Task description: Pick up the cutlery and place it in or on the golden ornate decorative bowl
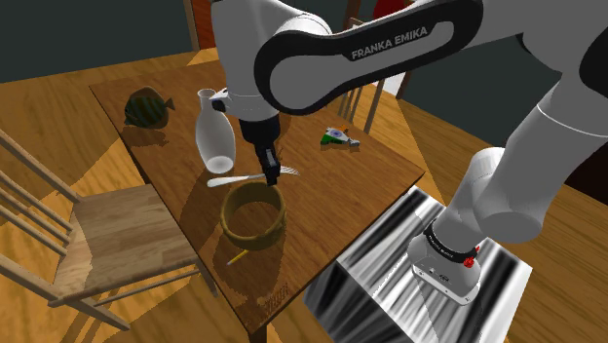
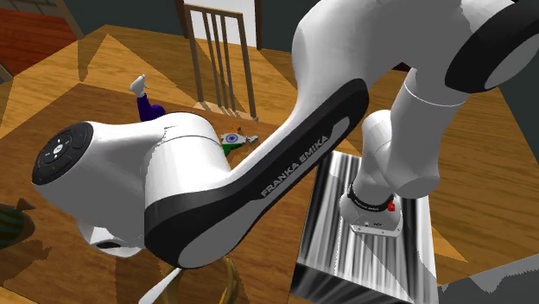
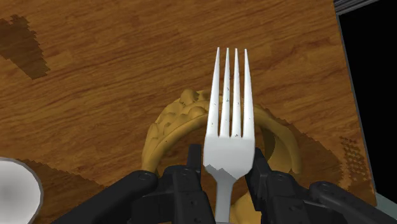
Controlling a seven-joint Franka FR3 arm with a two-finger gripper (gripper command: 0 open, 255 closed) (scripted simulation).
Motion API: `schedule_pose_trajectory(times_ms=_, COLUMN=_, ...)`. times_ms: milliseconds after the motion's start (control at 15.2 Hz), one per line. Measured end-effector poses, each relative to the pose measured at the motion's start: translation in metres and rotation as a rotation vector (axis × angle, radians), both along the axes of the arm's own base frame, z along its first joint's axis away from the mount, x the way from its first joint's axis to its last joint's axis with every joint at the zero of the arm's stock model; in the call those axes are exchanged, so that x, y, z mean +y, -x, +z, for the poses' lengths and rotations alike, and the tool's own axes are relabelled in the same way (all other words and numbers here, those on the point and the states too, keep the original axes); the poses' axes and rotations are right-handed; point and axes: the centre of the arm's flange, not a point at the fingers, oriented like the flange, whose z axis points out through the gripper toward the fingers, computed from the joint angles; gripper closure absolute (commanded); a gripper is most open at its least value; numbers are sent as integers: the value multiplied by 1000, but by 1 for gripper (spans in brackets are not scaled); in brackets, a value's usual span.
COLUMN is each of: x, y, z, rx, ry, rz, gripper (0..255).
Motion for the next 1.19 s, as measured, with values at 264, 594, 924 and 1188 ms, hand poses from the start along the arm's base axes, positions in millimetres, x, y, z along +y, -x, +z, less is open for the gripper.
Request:
schedule_pose_trajectory(times_ms=264, x=7, y=-3, z=-19, rx=0, ry=0, rz=-1, gripper=255)
schedule_pose_trajectory(times_ms=594, x=7, y=-3, z=-43, rx=0, ry=-1, rz=-1, gripper=255)
schedule_pose_trajectory(times_ms=924, x=7, y=-3, z=-44, rx=-2, ry=-2, rz=-1, gripper=255)
schedule_pose_trajectory(times_ms=1188, x=6, y=-3, z=-45, rx=-1, ry=-1, rz=-1, gripper=0)
